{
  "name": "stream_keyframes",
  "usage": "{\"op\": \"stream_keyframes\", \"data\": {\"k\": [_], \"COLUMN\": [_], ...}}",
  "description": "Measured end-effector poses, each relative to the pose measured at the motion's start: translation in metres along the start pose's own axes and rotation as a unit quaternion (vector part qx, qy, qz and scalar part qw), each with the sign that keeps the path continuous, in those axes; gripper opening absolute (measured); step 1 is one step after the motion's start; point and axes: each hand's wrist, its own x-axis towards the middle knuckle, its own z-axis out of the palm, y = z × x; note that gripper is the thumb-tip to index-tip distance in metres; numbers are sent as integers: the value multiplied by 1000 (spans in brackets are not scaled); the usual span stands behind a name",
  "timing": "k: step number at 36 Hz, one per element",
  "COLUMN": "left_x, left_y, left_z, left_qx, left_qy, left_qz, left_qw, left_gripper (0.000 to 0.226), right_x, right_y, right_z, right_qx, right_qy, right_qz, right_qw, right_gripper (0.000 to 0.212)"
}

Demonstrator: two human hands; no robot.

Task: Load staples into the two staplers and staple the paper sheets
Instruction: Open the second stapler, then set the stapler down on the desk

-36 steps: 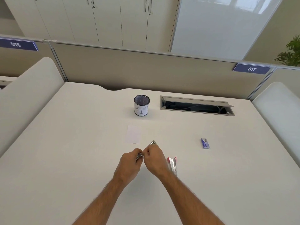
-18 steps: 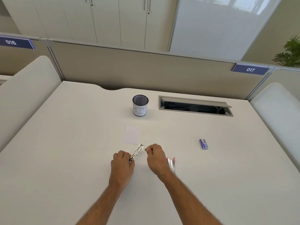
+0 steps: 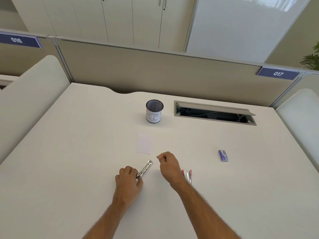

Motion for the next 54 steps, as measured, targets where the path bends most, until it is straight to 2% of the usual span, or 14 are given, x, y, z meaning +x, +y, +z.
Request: {"op": "stream_keyframes", "data": {"k": [4, 6, 15, 22, 27, 32, 48, 54], "left_x": [2, 7, 67, 125, 161, 187, 228, 224], "left_y": [-5, -5, 20, 42, 57, 70, 77, 79], "left_z": [-9, -15, -46, -59, -64, -66, -63, -62], "left_qx": [-30, -48, -66, -29, -43, -40, -38, -42], "left_qy": [13, 39, 67, 51, 56, 61, 45, 47], "left_qz": [12, 29, 65, 66, 48, 52, 48, 51], "left_qw": [999, 998, 993, 996, 996, 996, 997, 997], "left_gripper": [53, 60, 49, 21, 20, 18, 20, 20], "right_x": [10, 15, 58, 99, 129, 155, 215, 216], "right_y": [-4, -6, -31, -55, -75, -89, -109, -104], "right_z": [4, 3, -2, -4, -8, -10, 0, -7], "right_qx": [18, 23, 39, 30, 16, 2, -94, -89], "right_qy": [0, 6, 32, 72, 118, 140, 148, 163], "right_qz": [7, 12, -6, -28, -63, -75, -115, -125], "right_qw": [1000, 1000, 999, 997, 991, 987, 978, 975], "right_gripper": [18, 18, 17, 17, 22, 18, 24, 26]}}
